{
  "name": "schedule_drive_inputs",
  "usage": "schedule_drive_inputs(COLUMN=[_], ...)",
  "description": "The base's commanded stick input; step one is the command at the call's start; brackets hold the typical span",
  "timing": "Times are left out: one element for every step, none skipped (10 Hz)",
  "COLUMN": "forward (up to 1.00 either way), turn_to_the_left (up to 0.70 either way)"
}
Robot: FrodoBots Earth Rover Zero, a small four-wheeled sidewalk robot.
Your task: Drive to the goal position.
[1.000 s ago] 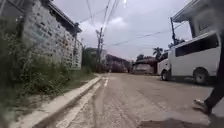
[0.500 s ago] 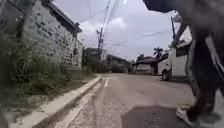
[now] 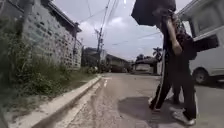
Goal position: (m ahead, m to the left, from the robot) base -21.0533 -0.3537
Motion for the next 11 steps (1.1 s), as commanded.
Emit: schedule_drive_inputs(forward=[0.00,0.00,0.00,0.00,0.00,0.00,0.00,0.00,0.00,0.00,0.00], turn_to_the_left=[-0.69,-0.69,-0.69,-0.69,-0.69,-0.69,-0.69,-0.69,-0.69,-0.69,-0.69])
